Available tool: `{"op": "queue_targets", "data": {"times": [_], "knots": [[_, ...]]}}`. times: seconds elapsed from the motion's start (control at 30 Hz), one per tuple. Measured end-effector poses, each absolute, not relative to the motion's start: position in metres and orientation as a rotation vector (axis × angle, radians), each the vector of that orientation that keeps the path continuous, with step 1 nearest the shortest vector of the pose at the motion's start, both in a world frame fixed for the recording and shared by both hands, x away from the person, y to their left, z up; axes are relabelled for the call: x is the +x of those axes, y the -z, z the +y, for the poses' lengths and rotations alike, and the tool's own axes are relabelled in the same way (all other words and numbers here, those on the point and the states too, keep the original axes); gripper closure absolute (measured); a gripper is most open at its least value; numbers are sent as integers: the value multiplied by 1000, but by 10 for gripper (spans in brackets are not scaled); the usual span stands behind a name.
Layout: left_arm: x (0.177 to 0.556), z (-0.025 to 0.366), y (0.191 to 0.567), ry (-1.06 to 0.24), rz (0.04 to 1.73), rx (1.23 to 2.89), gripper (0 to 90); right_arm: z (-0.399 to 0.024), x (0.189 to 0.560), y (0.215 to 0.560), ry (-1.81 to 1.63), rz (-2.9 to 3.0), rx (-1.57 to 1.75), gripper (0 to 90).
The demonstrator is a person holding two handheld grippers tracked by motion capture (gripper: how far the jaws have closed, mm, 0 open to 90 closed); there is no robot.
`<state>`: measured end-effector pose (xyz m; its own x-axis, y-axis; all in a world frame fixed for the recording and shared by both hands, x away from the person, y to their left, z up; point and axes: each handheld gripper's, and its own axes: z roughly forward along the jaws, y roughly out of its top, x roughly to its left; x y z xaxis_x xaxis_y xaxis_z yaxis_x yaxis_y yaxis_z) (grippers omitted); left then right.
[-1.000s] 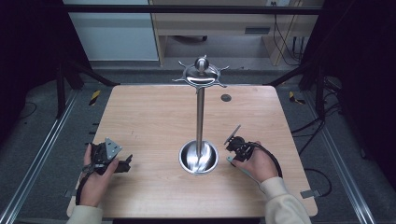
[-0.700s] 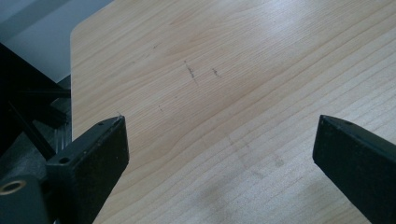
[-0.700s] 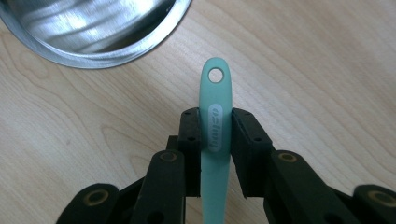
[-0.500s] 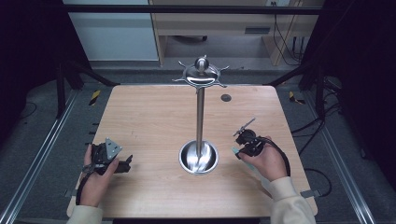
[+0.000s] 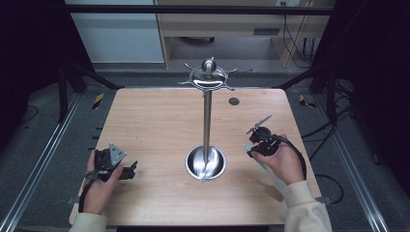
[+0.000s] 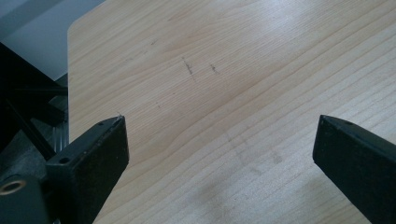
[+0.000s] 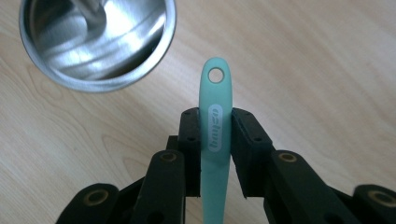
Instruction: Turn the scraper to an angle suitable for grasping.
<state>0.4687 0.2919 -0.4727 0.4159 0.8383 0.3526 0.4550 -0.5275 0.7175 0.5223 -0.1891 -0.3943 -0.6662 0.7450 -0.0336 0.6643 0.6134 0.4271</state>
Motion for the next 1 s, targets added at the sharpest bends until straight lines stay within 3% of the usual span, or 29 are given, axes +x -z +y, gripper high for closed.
{"op": "queue_targets", "data": {"times": [0.2,1.0], "knots": [[468,292,473,-966,1090,2159,33,-184,533,370,-645,2584,1150,745],[469,289,470,-981,1069,2159,33,-187,521,354,-843,2519,1084,744]]}}
